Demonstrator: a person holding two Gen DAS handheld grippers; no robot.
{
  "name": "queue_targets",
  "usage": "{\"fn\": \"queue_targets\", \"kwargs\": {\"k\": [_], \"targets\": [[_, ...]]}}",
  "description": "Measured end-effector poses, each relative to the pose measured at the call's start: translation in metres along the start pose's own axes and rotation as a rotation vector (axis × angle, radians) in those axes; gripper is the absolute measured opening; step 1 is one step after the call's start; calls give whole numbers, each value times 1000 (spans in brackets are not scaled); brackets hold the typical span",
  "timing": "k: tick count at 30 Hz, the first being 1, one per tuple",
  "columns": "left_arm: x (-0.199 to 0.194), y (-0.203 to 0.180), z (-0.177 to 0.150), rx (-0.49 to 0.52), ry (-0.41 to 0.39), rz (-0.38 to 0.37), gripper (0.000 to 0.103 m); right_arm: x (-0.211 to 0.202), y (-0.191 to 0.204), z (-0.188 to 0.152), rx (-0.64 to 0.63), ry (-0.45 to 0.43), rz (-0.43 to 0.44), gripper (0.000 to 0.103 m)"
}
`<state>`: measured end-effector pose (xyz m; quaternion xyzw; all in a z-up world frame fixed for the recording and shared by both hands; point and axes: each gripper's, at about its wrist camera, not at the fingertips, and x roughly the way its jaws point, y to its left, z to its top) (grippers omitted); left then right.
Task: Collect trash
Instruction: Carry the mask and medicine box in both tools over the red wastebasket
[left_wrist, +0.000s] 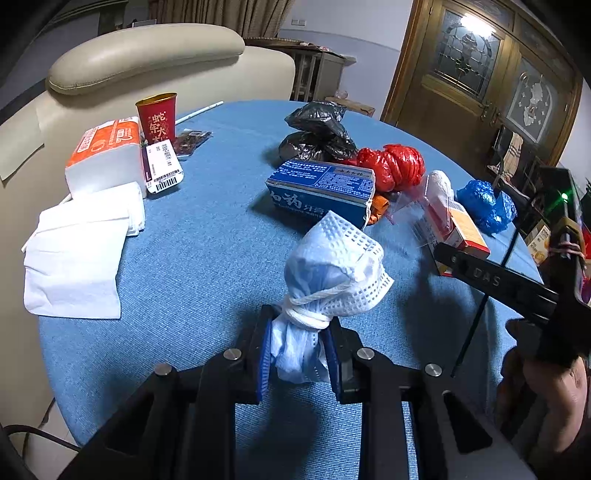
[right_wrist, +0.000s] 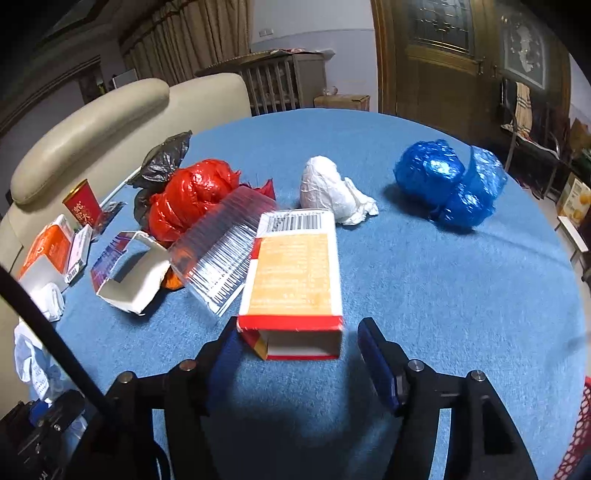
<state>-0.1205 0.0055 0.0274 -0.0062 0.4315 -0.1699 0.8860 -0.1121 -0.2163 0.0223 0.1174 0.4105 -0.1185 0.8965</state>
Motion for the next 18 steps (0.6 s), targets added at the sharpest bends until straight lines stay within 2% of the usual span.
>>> {"fn": "queue_targets", "kwargs": {"k": [6,7,8,13,18], "targets": [[1,0,1,2,-1,3,27,12,7,8,-36,-28,-20,67],[1,-1,1,2,0,3,27,14,4,9,-23,-22,-13,55],[1,-2,1,3,0,2,27,15,2,9,-16,-15,-6,48],[-1,-10,0,15,-6,-9,27,5,-9,5,-2,-8,16,48],[-7,-24,-3,40,-9,-25,27,-16,-20,-15,9,-6,25,48]]}}
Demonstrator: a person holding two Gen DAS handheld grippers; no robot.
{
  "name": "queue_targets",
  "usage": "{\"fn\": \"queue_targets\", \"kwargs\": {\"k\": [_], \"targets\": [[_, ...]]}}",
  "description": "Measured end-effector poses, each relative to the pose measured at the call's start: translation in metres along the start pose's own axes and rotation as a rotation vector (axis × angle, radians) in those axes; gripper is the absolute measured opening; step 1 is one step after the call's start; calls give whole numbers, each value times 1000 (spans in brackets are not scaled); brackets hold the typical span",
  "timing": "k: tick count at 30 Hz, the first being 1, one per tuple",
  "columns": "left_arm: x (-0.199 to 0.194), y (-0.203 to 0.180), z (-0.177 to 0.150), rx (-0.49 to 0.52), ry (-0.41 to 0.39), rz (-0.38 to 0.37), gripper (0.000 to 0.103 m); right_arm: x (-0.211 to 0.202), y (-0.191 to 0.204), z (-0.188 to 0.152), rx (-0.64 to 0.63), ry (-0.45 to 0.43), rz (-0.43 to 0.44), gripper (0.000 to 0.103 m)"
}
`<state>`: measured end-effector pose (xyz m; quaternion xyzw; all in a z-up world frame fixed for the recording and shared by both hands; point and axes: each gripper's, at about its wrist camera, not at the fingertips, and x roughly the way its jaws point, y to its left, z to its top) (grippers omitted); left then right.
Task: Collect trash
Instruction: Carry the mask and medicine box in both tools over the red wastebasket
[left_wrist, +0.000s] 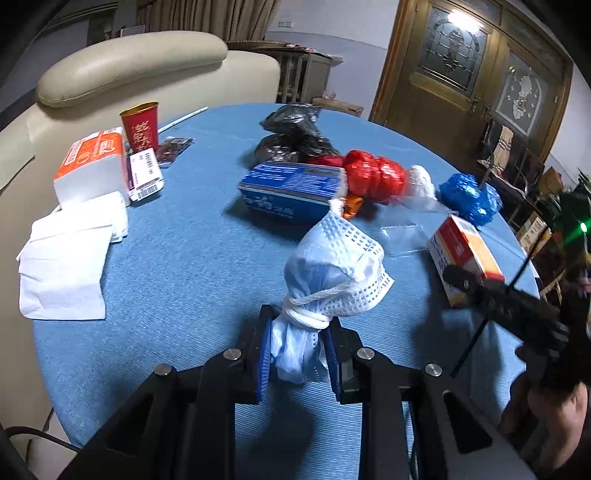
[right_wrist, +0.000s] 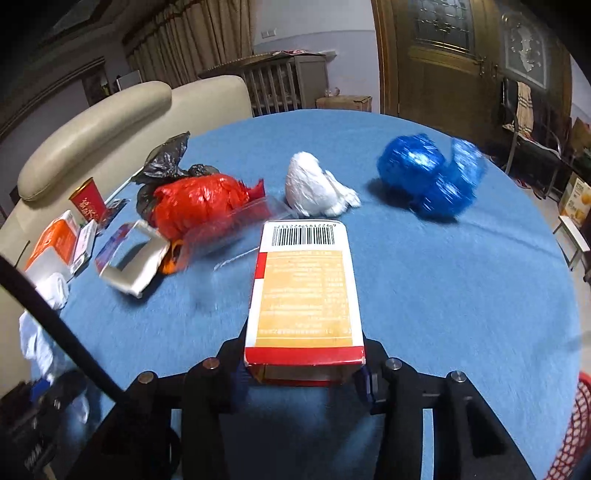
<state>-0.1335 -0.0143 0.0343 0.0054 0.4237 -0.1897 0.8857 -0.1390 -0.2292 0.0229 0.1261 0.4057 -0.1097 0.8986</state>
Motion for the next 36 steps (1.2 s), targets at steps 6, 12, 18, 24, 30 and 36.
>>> {"fn": "queue_targets", "kwargs": {"k": [6,12,18,24,30,36], "targets": [[-7,-20,-3,41,-6,-15,27,-30,-9,-27,14,-1,37,48],[-11,-40,-6,82,-3,-17,27,-64,-18,-46,16,-35,59,48],[-14,-62,-8,118,0,-23,27,-76,-35,-53,53,-53,66,48],[-16,-91,-13,168,0,-54,27,-95,-52,-62,76,-76,49,48],[-24,-114,-20,225,-8,-78,27,-119,-77,-72,127,-108,22,48],[-28,-123,-16,204,-56,-54,27,-130,-89,-74,146,-124,14,48]]}}
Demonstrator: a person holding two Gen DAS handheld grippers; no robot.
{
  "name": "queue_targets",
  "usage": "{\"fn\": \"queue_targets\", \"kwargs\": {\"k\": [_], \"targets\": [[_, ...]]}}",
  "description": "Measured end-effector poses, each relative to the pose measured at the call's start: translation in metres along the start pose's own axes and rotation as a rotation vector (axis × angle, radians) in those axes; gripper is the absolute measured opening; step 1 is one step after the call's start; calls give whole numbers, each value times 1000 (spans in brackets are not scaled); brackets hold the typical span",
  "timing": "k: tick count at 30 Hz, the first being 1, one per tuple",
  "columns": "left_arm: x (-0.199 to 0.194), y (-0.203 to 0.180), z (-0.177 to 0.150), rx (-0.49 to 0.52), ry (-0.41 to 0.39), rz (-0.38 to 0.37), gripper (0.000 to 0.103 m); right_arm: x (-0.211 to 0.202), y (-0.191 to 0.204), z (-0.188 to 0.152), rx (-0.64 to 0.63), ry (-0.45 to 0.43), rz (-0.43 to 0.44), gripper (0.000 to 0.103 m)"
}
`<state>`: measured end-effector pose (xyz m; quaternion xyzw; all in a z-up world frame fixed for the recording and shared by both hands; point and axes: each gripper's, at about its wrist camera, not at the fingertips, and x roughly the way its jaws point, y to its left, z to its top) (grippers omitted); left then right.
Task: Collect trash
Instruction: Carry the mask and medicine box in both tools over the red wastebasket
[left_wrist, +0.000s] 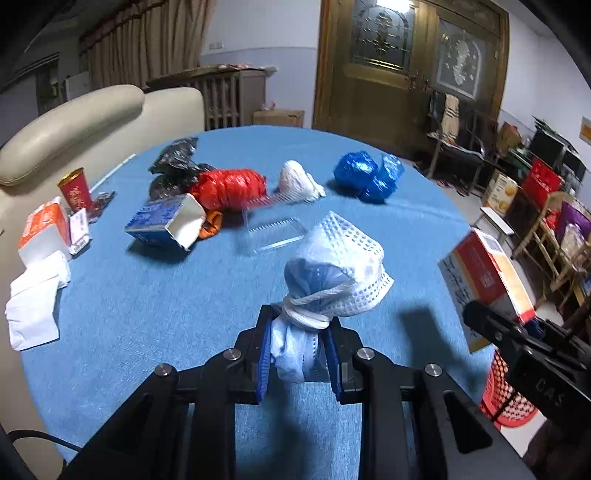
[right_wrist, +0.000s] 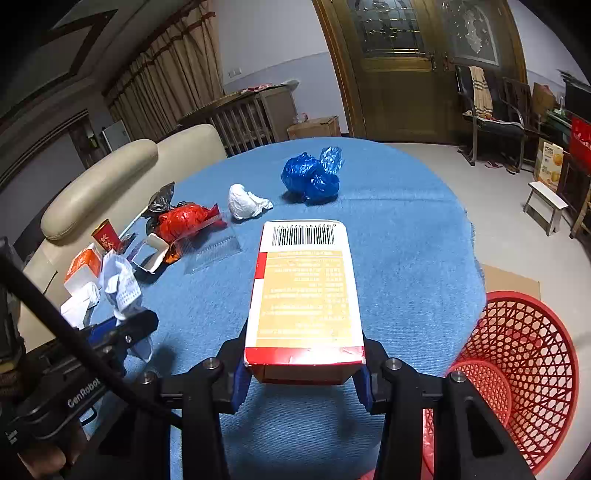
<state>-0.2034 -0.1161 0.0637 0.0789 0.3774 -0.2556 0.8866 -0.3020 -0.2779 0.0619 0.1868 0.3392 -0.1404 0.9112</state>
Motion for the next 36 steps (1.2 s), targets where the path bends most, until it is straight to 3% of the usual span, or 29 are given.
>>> {"fn": "queue_targets", "kwargs": {"k": [5,12,25,36], "targets": [[5,-2,6,-39,-8,54,27,-6,-6,1,5,-30,20,48],[15,-32,17,-20,-11,61,27,-11,-37,-2,56,-55,24,48],[19,-76,27,37,-20,-7,27,-23,-84,-8,129,-52,-26,48],[-11,-80,10,86,-35,-69,27,-48,-82,-27,95,-55,-102,48]]}}
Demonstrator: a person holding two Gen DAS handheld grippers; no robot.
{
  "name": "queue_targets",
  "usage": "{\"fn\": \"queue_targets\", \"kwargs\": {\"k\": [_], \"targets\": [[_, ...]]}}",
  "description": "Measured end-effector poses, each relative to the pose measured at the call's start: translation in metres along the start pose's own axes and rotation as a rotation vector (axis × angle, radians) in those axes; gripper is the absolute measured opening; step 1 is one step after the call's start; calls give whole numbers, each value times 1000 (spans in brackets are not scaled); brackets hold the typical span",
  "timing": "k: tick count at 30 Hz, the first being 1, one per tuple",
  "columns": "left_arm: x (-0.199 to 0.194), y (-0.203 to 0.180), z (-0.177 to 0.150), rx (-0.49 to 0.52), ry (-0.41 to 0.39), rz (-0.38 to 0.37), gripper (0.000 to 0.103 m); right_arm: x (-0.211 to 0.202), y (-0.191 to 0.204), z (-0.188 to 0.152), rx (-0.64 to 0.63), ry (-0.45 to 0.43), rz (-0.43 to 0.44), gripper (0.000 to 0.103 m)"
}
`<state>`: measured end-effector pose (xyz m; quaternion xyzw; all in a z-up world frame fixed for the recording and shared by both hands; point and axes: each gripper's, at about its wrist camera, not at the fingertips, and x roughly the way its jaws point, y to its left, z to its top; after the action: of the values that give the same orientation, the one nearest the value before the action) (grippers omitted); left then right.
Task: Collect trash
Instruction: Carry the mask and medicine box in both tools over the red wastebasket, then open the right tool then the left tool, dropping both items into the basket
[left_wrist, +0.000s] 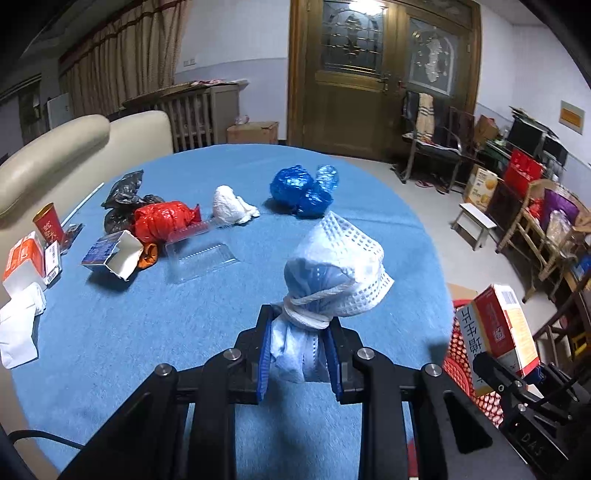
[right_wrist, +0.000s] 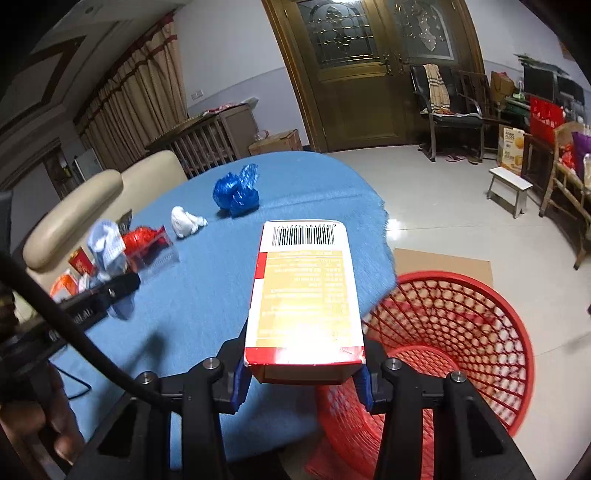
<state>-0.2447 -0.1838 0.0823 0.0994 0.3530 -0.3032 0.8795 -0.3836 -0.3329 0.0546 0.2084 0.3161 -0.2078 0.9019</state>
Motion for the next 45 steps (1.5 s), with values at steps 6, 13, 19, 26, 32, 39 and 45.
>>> {"fn": "queue_targets", "kwargs": {"k": [6,13,19,26,32,39,45], "targets": [[-9,-4,-6,34,6,-44,27,-12,-20,-17,20,19,-101,48],[-21,-11,-7,57,-18,-82,27,-10,-49,-18,67,43,-209,48],[-24,-21,-11,94,-11,-107,27,-1,-70,-26,106,87,-264,48],[-23,-43,-11,144,-5,-143,27,2,-88,-33,135,112,-307,48],[-21,-68,-14,211,4,-185,27,8,-102,-40,159,148,-325,48],[-16,-86,-13,243,19,-218,27,11,-111,-42,177,166,-336,52],[-8,-108,-11,286,31,-252,27,1,-118,-35,200,121,-367,70]]}}
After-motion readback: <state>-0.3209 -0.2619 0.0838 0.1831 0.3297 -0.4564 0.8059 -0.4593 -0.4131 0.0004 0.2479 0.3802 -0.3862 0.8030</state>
